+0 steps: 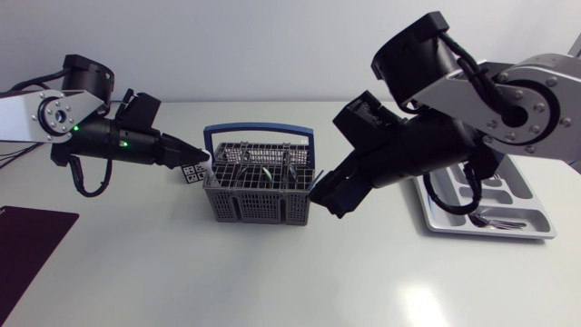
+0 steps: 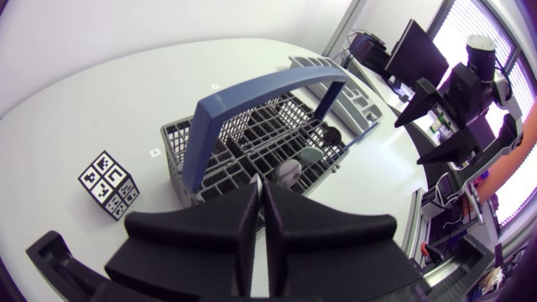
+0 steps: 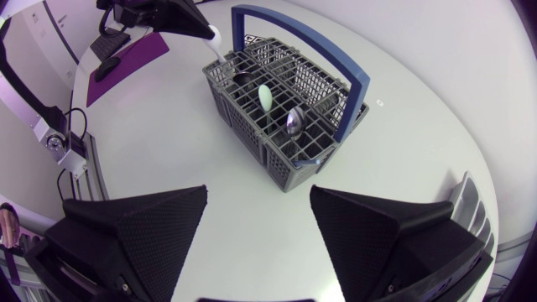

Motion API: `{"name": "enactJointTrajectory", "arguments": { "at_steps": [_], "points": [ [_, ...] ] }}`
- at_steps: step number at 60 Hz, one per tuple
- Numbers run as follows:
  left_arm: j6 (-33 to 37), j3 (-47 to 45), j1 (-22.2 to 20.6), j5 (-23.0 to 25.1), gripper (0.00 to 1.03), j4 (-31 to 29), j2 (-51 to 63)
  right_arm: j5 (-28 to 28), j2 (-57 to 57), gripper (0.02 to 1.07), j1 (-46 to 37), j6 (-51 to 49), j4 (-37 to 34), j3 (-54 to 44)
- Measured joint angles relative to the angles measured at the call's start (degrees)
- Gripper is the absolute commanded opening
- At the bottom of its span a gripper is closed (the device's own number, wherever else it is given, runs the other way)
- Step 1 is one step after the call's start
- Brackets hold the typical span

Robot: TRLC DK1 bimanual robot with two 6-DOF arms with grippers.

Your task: Transfer all utensils from the basket to the drawer tray.

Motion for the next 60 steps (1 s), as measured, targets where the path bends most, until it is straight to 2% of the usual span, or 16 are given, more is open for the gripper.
{"name": "enactJointTrajectory", "arguments": {
  "at_steps": [19,48,53,60],
  "points": [
    [-0.2,3.0,0.5,1.4,0.04,-6.3,-4.9,0.4,0.0,0.91,0.5,-0.2,0.0,0.0],
    [-1.6,5.3,0.7,4.3,0.04,-11.8,-14.7,0.3,-0.5,0.94,2.5,-2.9,0.0,-0.2],
    [-1.6,5.3,-0.2,4.7,0.04,-12.5,-17.1,-1.0,-1.1,0.94,3.1,-4.1,0.2,-0.4],
    [-1.6,5.2,-4.2,5.6,0.04,-13.2,-20.2,-2.6,-2.5,0.94,3.9,-6.2,2.1,-1.4]
  ]
}}
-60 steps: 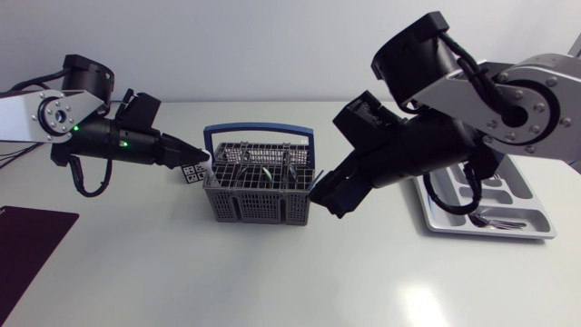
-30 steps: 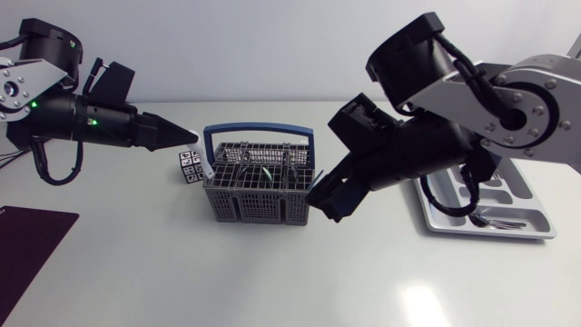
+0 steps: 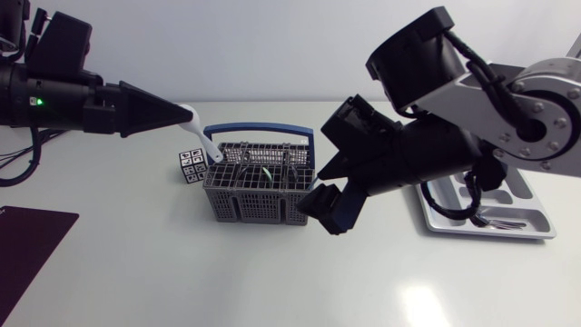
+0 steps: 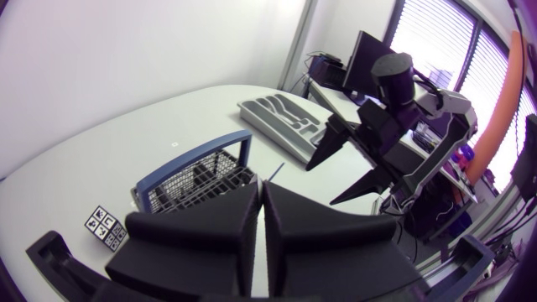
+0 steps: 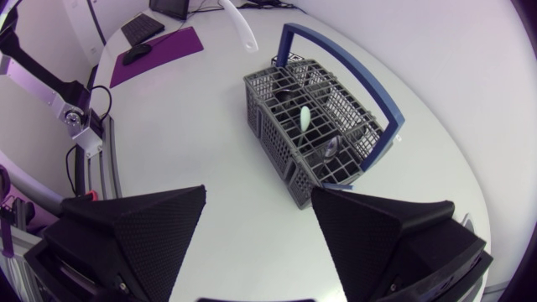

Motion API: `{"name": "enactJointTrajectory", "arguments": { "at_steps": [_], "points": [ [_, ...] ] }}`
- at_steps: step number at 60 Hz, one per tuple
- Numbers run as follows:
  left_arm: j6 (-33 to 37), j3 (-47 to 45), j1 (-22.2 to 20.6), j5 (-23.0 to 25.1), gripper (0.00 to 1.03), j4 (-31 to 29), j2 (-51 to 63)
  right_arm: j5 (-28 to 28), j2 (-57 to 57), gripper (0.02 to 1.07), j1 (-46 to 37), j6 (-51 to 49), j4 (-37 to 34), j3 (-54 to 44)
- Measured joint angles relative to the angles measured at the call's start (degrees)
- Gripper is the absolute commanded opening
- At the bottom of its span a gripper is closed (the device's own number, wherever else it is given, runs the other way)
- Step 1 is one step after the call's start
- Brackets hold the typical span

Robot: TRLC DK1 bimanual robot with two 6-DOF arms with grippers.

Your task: Transfer all utensils from the basket to the drawer tray.

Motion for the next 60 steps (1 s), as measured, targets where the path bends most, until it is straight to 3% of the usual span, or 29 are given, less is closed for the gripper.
{"name": "enactJointTrajectory", "arguments": {
  "at_steps": [17,46,53,60],
  "points": [
    [0.4,-4.0,-12.5,0.7,0.04,-0.5,-1.7,-2.8,-5.7,0.93,1.8,-4.7,4.6,-6.3],
    [1.7,-8.1,-25.2,3.0,0.04,-0.7,0.4,-10.6,-14.0,0.93,3.4,-10.2,9.8,-18.3],
    [1.7,-8.1,-27.6,3.0,0.04,-0.6,1.8,-12.3,-15.1,0.80,3.6,-10.8,10.0,-19.0],
    [1.7,-8.1,-29.9,3.0,0.04,-0.6,3.2,-13.6,-16.1,0.76,4.5,-11.0,10.2,-19.5]
  ]
}}
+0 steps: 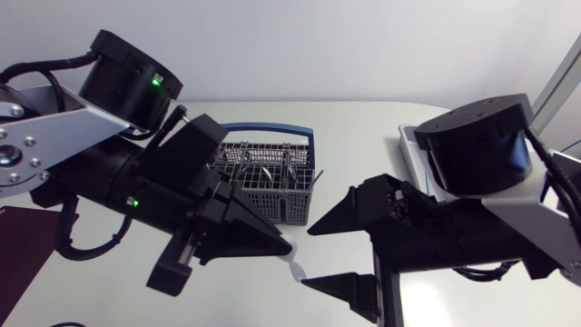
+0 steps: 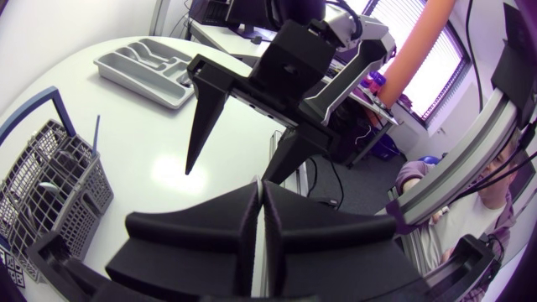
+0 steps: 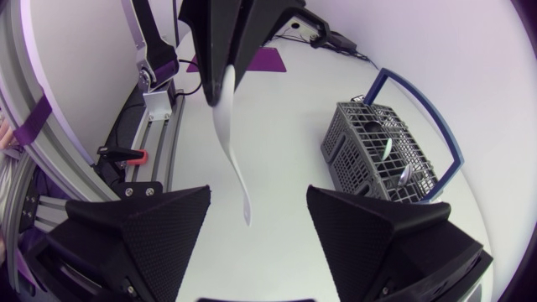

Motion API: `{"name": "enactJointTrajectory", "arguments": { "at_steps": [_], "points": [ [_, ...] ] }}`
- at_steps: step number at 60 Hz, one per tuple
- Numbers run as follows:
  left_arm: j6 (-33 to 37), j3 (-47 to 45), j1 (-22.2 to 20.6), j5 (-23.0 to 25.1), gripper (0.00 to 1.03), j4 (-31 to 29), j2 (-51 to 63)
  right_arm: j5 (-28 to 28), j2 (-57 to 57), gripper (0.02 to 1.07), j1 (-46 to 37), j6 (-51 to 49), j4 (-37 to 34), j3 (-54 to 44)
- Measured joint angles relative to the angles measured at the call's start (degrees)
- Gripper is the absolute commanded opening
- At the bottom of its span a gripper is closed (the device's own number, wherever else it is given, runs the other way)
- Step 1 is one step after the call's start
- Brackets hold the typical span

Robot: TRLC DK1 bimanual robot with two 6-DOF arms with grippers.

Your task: Transfer all utensils from the basket to the drawer tray.

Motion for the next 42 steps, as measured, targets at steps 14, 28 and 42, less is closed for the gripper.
{"name": "enactJointTrajectory", "arguments": {
  "at_steps": [14,28,42],
  "points": [
    [0.0,0.0,-1.1,0.0,0.04,0.0,1.0,0.0,-0.2,0.49,3.6,0.0,1.7,-0.6],
    [0.0,0.0,-1.3,0.0,0.04,0.0,1.0,0.0,0.1,0.25,3.8,0.0,2.3,-0.9],
    [0.0,0.0,-1.4,0.0,0.04,0.0,1.0,-0.3,1.8,0.08,3.8,0.1,2.3,-0.9]
  ]
}}
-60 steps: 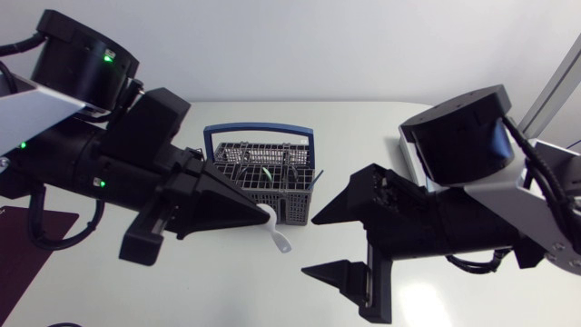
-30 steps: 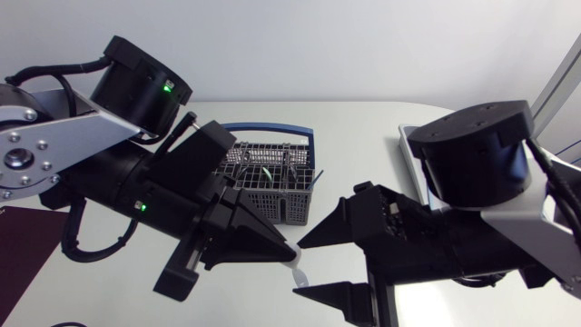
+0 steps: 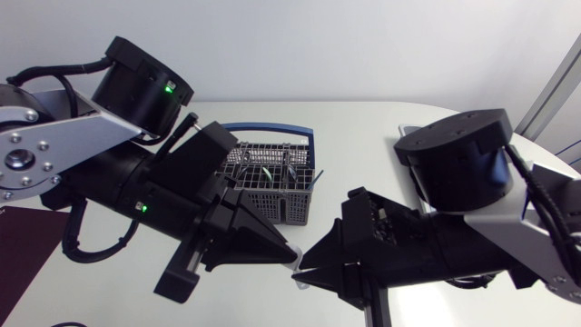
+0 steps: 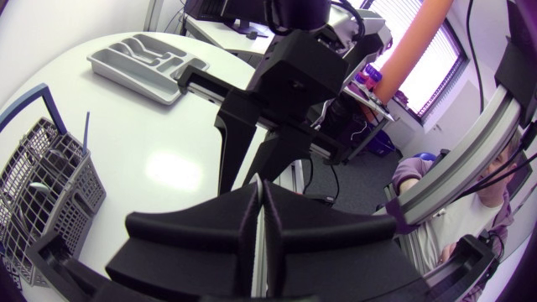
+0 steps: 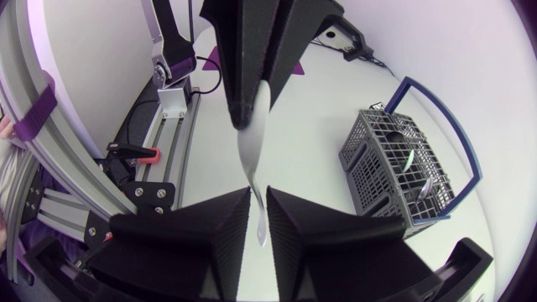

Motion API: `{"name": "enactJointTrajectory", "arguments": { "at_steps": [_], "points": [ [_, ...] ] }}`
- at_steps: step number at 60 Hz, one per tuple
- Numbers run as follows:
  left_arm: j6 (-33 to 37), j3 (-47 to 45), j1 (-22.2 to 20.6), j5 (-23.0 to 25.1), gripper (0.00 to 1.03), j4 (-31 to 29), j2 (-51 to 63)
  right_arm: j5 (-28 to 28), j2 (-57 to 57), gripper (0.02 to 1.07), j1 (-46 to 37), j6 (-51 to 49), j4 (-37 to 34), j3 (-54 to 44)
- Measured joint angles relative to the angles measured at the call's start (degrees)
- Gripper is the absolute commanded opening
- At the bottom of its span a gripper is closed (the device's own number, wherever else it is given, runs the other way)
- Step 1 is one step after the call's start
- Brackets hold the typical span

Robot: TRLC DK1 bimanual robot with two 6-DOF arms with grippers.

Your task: Transfer all utensils from the basket to the drawer tray.

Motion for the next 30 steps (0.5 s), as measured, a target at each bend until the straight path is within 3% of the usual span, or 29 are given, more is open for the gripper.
{"name": "enactJointTrajectory", "arguments": {
  "at_steps": [10,18,23,30],
  "points": [
    [0.0,0.0,-0.3,0.2,0.05,0.0,0.0,-0.4,0.4,0.08,0.4,0.0,0.0,0.0],
    [0.0,0.1,-0.1,0.1,0.28,0.0,0.0,-0.7,0.5,0.08,0.5,0.0,-0.1,0.0],
    [-0.1,0.6,0.5,0.2,0.47,0.1,0.0,-0.7,0.8,0.08,0.5,0.2,0.0,0.0],
    [-0.6,1.7,1.7,0.3,0.57,1.1,0.0,0.3,1.4,0.08,0.3,0.5,-0.5,0.0]
  ]
}}
